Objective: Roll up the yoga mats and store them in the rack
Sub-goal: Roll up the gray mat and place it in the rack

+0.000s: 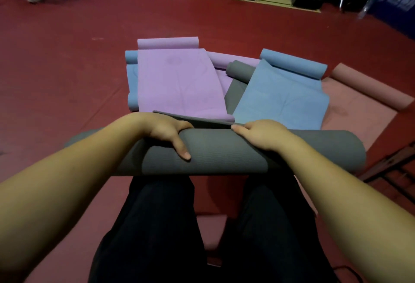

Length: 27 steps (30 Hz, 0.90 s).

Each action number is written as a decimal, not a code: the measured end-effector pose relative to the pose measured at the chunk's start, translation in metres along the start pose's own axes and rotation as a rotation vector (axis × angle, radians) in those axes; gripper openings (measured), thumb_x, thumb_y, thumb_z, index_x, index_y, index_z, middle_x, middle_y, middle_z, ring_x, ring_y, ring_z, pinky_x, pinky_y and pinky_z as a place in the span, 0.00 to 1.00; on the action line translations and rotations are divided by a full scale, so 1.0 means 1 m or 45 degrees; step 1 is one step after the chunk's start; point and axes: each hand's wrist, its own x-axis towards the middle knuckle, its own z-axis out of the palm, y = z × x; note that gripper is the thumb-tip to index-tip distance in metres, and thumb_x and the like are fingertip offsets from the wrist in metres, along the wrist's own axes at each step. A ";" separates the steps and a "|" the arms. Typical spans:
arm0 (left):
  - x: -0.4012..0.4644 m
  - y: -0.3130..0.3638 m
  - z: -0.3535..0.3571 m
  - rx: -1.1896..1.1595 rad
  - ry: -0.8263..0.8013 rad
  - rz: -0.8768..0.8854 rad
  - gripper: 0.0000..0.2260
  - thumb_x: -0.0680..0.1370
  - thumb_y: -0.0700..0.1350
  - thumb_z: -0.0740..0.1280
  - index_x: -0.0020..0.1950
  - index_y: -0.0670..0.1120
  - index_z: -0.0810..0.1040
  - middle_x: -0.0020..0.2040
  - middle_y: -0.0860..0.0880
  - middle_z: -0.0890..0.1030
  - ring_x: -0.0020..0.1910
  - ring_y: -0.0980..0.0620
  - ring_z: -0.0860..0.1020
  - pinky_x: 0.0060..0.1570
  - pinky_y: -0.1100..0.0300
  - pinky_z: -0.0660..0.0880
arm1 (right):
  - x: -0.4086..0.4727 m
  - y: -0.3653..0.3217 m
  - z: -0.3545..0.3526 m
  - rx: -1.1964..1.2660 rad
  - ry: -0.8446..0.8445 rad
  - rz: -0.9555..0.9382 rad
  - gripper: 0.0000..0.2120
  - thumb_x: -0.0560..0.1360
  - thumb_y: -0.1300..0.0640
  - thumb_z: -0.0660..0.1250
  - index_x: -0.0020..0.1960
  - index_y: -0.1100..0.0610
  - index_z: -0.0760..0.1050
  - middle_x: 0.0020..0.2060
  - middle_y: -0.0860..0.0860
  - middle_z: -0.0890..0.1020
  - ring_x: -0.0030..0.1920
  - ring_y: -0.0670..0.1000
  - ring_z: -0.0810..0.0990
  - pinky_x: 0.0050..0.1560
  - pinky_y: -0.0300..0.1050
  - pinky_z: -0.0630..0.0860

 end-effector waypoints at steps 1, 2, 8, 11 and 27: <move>0.001 -0.002 0.000 -0.031 0.005 0.004 0.37 0.61 0.57 0.82 0.67 0.60 0.70 0.60 0.58 0.79 0.59 0.56 0.78 0.58 0.60 0.74 | 0.003 0.000 -0.001 0.000 -0.029 0.009 0.34 0.79 0.31 0.45 0.66 0.51 0.77 0.67 0.53 0.77 0.66 0.56 0.74 0.63 0.49 0.69; 0.001 -0.002 0.000 -0.053 0.018 0.012 0.36 0.62 0.57 0.81 0.67 0.60 0.71 0.59 0.58 0.79 0.59 0.56 0.77 0.58 0.60 0.73 | 0.006 0.001 -0.001 0.000 -0.050 0.016 0.34 0.79 0.31 0.45 0.67 0.51 0.77 0.68 0.54 0.76 0.66 0.56 0.73 0.64 0.49 0.68; -0.013 -0.006 0.015 0.285 0.487 0.171 0.43 0.59 0.73 0.66 0.71 0.55 0.71 0.63 0.56 0.72 0.65 0.56 0.67 0.67 0.55 0.66 | 0.026 0.000 -0.003 0.112 -0.171 0.070 0.37 0.77 0.28 0.46 0.71 0.52 0.73 0.72 0.55 0.71 0.70 0.56 0.70 0.68 0.50 0.64; -0.021 -0.009 0.049 0.499 0.884 0.240 0.38 0.64 0.71 0.63 0.69 0.53 0.72 0.62 0.52 0.72 0.62 0.50 0.67 0.65 0.46 0.68 | 0.030 -0.004 -0.009 0.230 -0.226 0.109 0.36 0.77 0.29 0.51 0.73 0.52 0.70 0.75 0.56 0.67 0.73 0.56 0.67 0.70 0.50 0.62; -0.018 0.000 0.095 1.079 1.055 0.001 0.52 0.56 0.64 0.76 0.74 0.49 0.57 0.66 0.37 0.72 0.60 0.36 0.72 0.58 0.34 0.69 | 0.031 -0.011 -0.022 0.265 -0.316 0.032 0.31 0.78 0.33 0.54 0.73 0.51 0.70 0.75 0.53 0.67 0.72 0.53 0.67 0.72 0.51 0.61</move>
